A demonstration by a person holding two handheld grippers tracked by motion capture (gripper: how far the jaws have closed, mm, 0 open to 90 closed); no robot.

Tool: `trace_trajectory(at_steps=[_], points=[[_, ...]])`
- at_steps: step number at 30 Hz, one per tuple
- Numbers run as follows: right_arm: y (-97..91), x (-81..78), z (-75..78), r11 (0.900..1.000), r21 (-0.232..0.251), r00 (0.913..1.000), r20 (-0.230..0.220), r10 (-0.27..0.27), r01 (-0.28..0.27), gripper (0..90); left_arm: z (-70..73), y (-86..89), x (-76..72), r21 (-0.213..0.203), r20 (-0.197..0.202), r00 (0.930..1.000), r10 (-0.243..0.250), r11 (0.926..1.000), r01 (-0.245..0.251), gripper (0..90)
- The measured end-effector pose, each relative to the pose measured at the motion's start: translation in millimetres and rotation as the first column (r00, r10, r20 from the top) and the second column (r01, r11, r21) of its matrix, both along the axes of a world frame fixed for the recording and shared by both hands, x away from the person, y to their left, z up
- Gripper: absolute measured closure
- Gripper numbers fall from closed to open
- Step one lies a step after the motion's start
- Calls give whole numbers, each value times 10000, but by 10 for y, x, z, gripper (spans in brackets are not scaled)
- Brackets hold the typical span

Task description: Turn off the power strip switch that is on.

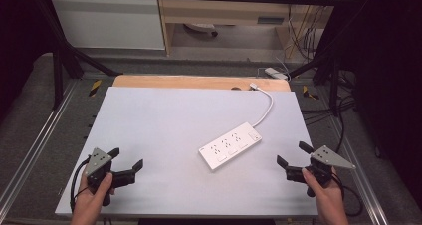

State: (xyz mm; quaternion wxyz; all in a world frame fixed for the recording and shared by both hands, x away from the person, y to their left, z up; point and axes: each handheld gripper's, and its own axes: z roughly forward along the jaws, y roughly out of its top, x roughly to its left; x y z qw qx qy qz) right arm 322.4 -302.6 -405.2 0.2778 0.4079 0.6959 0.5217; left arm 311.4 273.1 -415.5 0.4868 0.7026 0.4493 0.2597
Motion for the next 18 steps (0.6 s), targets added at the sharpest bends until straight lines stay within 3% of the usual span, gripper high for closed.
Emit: trace_trajectory(at_steps=[10, 18], points=[[23, 36, -145, 9993, -11, 9981, -482, 376, -377, 33, 0, -6, -1, 13, -15, 10000, -49, 10000, 49, 58], [105, 67, -266, 9959, -165, 9914, -975, 872, -892, 33, -1, -10, -3, 34, -35, 10000, -87, 10000, 87, 59]])
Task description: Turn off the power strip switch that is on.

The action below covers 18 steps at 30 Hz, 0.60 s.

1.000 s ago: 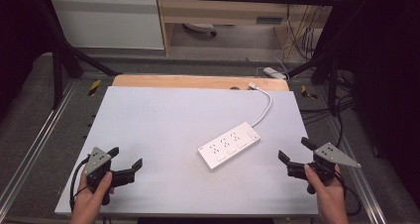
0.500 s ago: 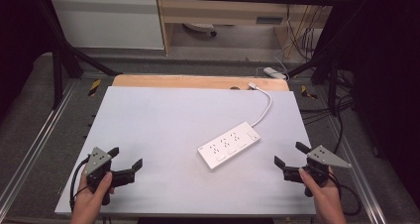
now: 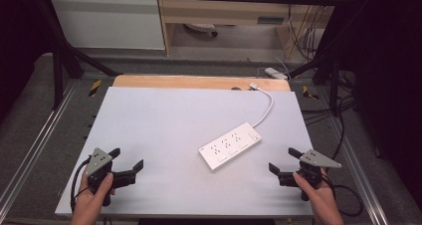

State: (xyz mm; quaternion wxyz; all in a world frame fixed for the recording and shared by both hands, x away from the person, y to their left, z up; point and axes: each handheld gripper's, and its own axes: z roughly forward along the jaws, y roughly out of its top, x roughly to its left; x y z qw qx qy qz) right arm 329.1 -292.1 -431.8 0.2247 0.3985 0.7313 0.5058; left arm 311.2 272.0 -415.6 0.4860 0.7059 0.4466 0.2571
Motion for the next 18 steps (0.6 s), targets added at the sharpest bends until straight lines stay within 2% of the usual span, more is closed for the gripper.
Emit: trace_trajectory(at_steps=[11, 18], points=[[184, 40, -112, 9962, -251, 9956, -449, 818, -829, 33, -7, -16, 3, 79, -28, 10000, -81, 9999, 81, 58], [279, 100, -176, 9933, -247, 9914, -698, 1109, -1128, 33, -11, -25, 3, 76, -57, 9999, -103, 9999, 104, 58]])
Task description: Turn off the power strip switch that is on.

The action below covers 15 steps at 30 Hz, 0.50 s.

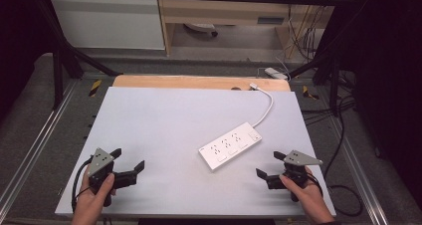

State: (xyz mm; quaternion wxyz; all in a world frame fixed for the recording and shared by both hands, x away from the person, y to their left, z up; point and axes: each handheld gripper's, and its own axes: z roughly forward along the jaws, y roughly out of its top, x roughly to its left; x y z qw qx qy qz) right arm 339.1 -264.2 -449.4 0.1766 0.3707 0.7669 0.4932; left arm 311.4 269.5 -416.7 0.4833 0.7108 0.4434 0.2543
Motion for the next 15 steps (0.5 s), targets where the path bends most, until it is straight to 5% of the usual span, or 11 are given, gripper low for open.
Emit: trace_trajectory(at_steps=[15], points=[[148, 129, -75, 9998, -180, 9999, -49, -127, 126, 34, -4, -16, 2, 96, -18, 10000, -81, 9999, 82, 58]])
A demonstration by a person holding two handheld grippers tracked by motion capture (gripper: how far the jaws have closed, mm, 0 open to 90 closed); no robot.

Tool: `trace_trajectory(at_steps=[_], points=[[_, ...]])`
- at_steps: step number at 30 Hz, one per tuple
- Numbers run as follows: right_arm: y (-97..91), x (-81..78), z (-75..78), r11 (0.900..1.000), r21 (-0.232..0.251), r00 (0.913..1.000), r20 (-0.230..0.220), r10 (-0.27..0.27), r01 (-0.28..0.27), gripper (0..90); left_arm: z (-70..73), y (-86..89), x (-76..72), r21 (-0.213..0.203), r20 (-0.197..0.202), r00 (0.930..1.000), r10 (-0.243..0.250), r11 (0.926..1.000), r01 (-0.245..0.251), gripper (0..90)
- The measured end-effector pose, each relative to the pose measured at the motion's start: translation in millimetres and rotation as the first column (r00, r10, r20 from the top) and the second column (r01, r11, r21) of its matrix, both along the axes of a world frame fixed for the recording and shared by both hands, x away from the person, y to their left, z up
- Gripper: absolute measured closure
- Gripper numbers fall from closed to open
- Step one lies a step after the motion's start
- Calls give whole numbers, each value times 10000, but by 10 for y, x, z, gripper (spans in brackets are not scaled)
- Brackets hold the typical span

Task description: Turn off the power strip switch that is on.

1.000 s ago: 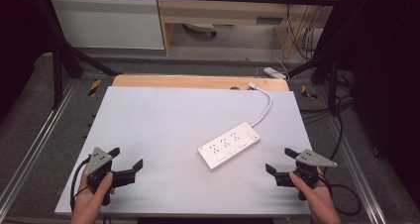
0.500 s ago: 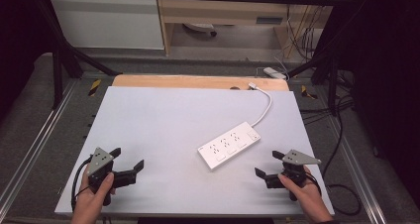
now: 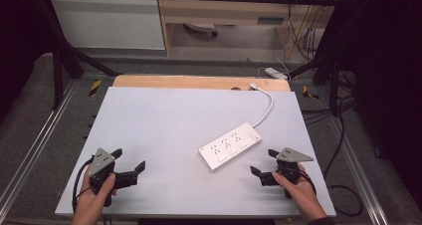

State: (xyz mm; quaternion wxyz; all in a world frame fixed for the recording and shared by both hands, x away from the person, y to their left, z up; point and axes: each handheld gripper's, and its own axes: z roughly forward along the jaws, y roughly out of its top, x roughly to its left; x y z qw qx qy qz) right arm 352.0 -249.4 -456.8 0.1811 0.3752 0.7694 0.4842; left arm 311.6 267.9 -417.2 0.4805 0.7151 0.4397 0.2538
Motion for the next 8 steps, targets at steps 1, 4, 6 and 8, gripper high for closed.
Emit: trace_trajectory(at_steps=[1, 4, 6, 8], points=[[11, 13, -6, 10000, -49, 10000, -5, -58, 58, 34, 1, -1, -1, 21, 9, 10000, 19, 10000, -19, 58], [45, 47, -12, 9996, -193, 9997, -173, -198, 194, 34, 2, -1, -2, 28, 6, 10000, 9, 10000, -9, 57], [59, 62, -14, 9992, -270, 9993, -217, -304, 298, 37, 0, -3, 0, 4, -15, 10000, 5, 10000, -5, 57], [57, 45, 8, 9990, -194, 9992, -24, -408, 408, 38, 0, -2, 0, 1, -28, 10000, 15, 10000, -15, 58]])
